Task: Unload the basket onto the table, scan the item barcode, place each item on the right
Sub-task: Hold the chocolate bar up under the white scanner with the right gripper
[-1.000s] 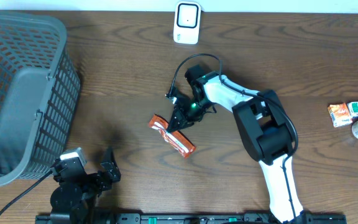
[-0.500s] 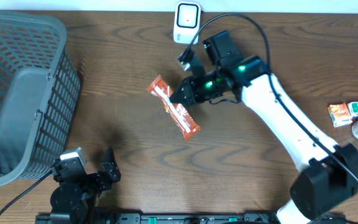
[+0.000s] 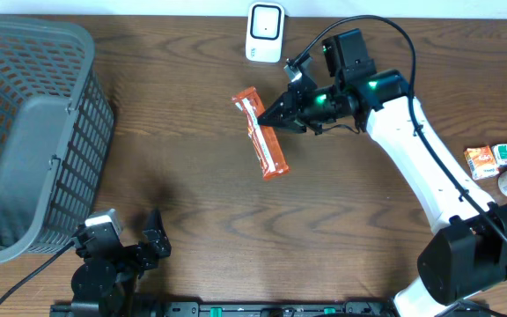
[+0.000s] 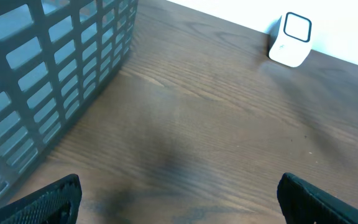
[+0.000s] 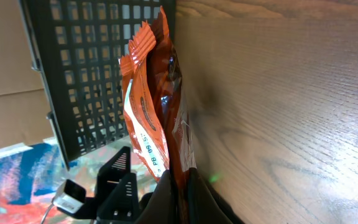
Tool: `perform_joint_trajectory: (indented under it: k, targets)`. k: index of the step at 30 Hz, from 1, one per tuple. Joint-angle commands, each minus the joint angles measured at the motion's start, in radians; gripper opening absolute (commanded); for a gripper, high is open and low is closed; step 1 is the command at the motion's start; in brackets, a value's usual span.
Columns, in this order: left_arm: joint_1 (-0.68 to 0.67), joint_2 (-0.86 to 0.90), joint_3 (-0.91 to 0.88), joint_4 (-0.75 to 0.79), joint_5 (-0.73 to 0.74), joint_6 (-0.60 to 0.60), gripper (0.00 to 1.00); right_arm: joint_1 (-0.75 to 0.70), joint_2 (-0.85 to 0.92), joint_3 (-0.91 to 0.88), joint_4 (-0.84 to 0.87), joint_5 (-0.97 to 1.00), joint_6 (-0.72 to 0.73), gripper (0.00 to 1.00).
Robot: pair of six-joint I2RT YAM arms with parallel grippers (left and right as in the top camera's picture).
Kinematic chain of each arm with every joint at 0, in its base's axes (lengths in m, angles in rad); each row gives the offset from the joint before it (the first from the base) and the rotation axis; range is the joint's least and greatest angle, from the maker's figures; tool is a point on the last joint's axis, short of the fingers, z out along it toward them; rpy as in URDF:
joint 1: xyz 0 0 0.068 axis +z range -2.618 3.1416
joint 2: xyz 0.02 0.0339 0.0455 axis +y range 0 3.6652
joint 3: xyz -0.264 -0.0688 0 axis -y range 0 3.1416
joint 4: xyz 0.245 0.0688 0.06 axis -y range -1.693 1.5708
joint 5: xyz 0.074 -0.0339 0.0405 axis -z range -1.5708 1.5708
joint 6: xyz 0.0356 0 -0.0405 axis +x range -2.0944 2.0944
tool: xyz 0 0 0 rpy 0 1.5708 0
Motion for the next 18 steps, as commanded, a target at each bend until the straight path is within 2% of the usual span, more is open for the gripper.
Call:
perform_joint_trajectory:
  k: [1, 3, 7, 9, 13, 18]
  targets:
    - [-0.003, -0.001, 0.005, 0.0, -0.002, 0.013, 0.98, -0.011, 0.002, 0.001, 0.002, -0.048, -0.034, 0.02]
    - [-0.003, -0.001, 0.005, 0.001, -0.002, 0.013, 0.98, -0.011, 0.002, 0.001, 0.003, -0.022, -0.103, 0.02]
    - [-0.003, -0.001, 0.005, 0.001, -0.002, 0.013, 0.98, 0.006, 0.002, 0.001, 0.047, 0.193, -0.216, 0.02]
    - [-0.003, -0.001, 0.005, 0.0, -0.002, 0.013, 0.98, 0.011, 0.003, 0.001, 0.133, 0.307, -0.255, 0.01]
    - [-0.003, -0.001, 0.005, 0.001, -0.002, 0.013, 0.98, 0.011, 0.006, 0.001, 0.274, 0.361, -0.261, 0.01]
    - [-0.003, -0.001, 0.005, 0.0, -0.002, 0.013, 0.98, 0.011, 0.012, 0.002, 0.443, 0.507, -0.364, 0.01]
